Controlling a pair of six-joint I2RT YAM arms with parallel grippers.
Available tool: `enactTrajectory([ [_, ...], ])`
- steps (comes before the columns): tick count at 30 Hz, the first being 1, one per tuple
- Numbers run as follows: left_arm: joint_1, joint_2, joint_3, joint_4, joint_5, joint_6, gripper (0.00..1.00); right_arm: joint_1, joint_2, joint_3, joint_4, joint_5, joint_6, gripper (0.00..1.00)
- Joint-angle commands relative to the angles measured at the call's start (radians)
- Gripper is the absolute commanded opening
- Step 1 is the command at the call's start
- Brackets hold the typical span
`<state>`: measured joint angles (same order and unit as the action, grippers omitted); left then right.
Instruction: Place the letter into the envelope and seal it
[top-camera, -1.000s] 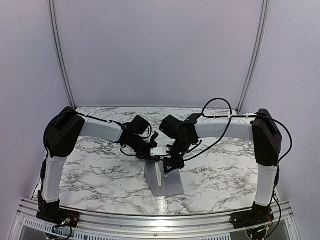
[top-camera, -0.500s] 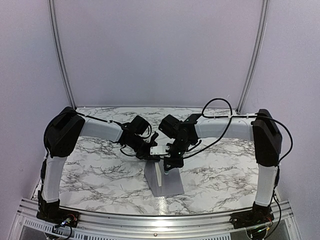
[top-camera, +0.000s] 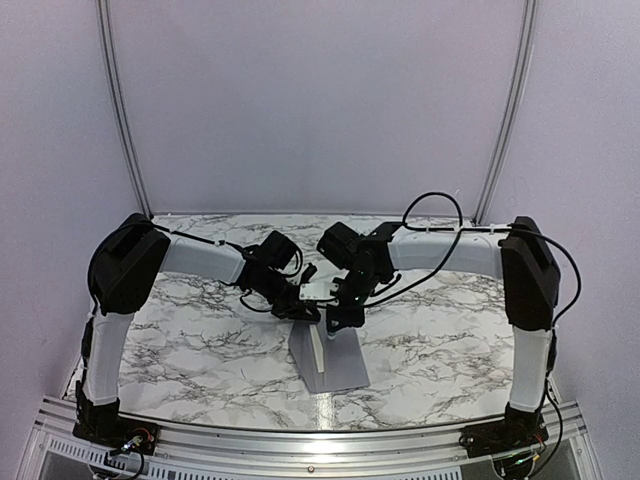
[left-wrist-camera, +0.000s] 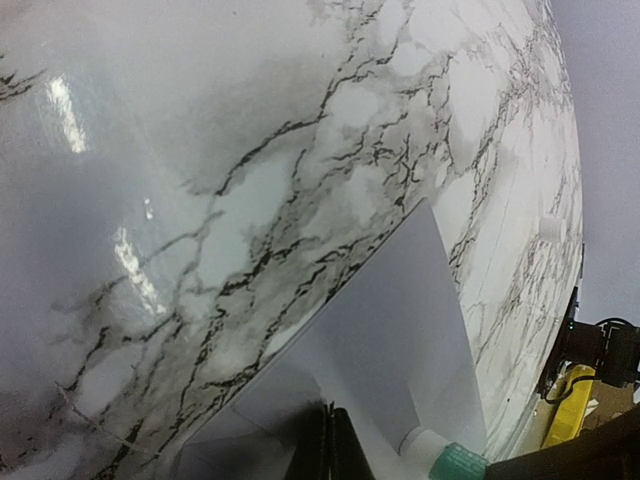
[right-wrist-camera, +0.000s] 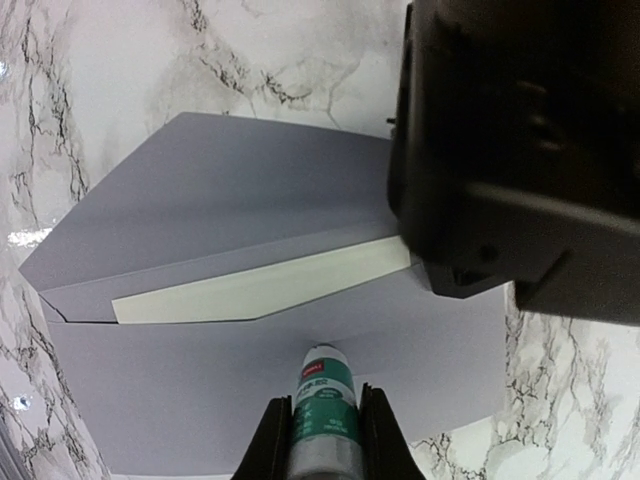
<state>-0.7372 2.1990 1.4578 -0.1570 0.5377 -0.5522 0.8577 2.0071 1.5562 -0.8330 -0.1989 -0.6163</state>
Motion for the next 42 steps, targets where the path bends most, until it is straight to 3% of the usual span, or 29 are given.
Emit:
enactTrajectory([
  [1,0.004,0.048,0.003,-0.054,-0.032,0.017,0.0,-0.009,-0.036,0.054,0.0,-0.002,0.008,0.0],
  [14,0.005,-0.004,0.06,-0.057,-0.045,0.031,0.0,-0.049,-0.291,-0.075,-0.02,-0.094,-0.003,0.0],
  [19,0.001,-0.157,0.109,0.014,-0.058,0.062,0.19,-0.191,-0.403,-0.087,-0.021,-0.287,0.001,0.0],
  [22,-0.003,-0.271,0.077,0.128,-0.073,0.06,0.3,-0.259,-0.474,-0.096,0.011,-0.391,0.022,0.0],
  [25,-0.009,-0.397,-0.056,0.362,-0.093,0.007,0.4,-0.334,-0.54,-0.116,0.08,-0.498,0.088,0.0],
  [33,-0.117,-0.547,-0.238,0.78,-0.235,0.0,0.54,-0.478,-0.645,-0.195,0.325,-0.799,0.311,0.0],
  [38,-0.186,-0.538,-0.248,0.882,-0.258,0.051,0.62,-0.507,-0.635,-0.234,0.49,-1.012,0.506,0.0],
  [42,-0.2,-0.5,-0.23,0.925,-0.208,0.039,0.62,-0.509,-0.632,-0.286,0.626,-1.072,0.629,0.0],
])
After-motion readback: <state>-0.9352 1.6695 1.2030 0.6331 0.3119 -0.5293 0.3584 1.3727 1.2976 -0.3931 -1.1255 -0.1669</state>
